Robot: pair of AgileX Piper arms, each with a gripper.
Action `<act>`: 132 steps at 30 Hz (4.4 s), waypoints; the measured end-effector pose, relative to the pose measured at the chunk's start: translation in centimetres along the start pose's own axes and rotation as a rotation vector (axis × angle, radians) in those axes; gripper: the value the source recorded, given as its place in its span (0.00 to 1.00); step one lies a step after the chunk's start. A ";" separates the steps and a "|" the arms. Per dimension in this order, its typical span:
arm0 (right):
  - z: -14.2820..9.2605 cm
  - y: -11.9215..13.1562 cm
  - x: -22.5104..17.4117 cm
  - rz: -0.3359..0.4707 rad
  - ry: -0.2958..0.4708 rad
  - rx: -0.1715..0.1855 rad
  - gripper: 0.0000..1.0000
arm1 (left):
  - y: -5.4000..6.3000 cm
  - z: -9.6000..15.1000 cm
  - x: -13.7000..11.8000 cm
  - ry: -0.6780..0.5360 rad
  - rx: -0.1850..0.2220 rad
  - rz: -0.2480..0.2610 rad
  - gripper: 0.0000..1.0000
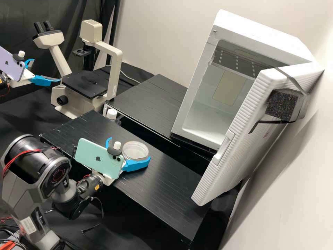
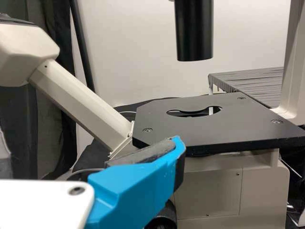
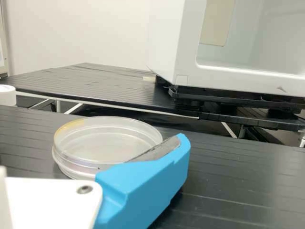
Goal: Return the petri dish to the incubator.
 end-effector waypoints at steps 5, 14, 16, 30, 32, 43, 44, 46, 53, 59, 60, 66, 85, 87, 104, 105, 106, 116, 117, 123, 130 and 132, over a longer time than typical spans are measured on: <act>0.1 -0.1 0.1 0.001 0.000 0.000 0.00 | 0.0 0.0 0.0 0.000 0.000 0.000 1.00; 0.3 -0.3 0.2 -0.001 -0.004 0.001 0.00 | 0.0 0.0 0.0 0.000 0.000 0.000 1.00; 0.3 -0.2 0.2 -0.001 -0.005 -0.001 0.00 | 0.0 0.0 0.0 0.000 0.000 0.000 1.00; 0.6 -0.1 0.2 -0.013 0.012 -0.014 0.00 | 0.0 0.0 0.0 0.000 0.000 0.000 1.00; 0.7 -0.1 0.2 -0.015 0.014 -0.015 0.00 | 0.0 0.0 0.0 0.000 0.000 0.000 1.00; 0.8 0.1 0.2 -0.017 0.015 0.000 0.00 | 0.0 0.0 0.0 0.000 0.000 0.000 1.00; 0.9 0.1 0.2 -0.018 0.016 -0.001 0.00 | 0.0 0.0 0.0 0.000 0.000 0.000 1.00; 0.9 0.1 0.2 -0.018 0.015 0.001 0.00 | 0.0 0.0 0.0 0.000 0.000 0.000 1.00; 0.9 0.1 0.2 -0.020 0.017 0.008 0.00 | 0.0 0.0 0.0 0.000 0.000 0.000 1.00; 1.4 1.3 -0.3 0.004 0.018 0.005 0.00 | 0.0 0.0 0.0 0.000 0.000 0.000 1.00; 1.7 1.7 -0.4 0.014 0.005 0.008 0.00 | 0.0 0.0 0.0 0.000 0.000 0.000 1.00; 3.1 4.2 -1.5 0.128 -0.071 0.045 0.00 | 0.0 0.0 0.0 0.000 0.000 0.000 1.00; 5.9 13.2 9.0 0.423 -0.128 0.072 0.00 | 0.0 0.0 0.0 0.000 0.000 0.000 1.00; 5.7 13.9 10.3 0.432 -0.120 0.065 0.00 | 0.0 0.0 0.0 0.000 0.000 0.000 1.00; 6.0 16.3 20.6 0.373 -0.118 0.057 0.00 | 0.0 0.0 0.0 0.000 0.000 0.000 1.00; 6.3 16.3 21.0 0.365 -0.126 0.057 0.00 | 0.0 0.0 0.0 0.000 0.000 0.000 1.00; 6.4 16.4 21.5 0.361 -0.130 0.041 0.00 | 0.0 0.0 0.0 0.000 0.000 0.000 1.00; 7.3 16.6 24.7 0.352 -0.175 0.021 0.00 | 0.0 0.0 0.0 0.000 0.000 0.000 1.00; 7.5 16.4 25.0 0.341 -0.184 0.024 0.00 | 0.0 0.0 0.0 0.000 0.000 0.000 1.00; 7.8 16.0 25.8 0.321 -0.189 0.031 0.00 | 0.0 0.0 0.0 0.000 0.000 0.000 1.00; 7.7 15.6 27.1 0.306 -0.183 0.032 0.00 | 0.0 0.0 0.0 0.000 0.000 0.000 1.00; 7.7 15.4 27.4 0.301 -0.182 0.033 0.00 | 0.0 0.0 0.0 0.000 0.000 0.000 1.00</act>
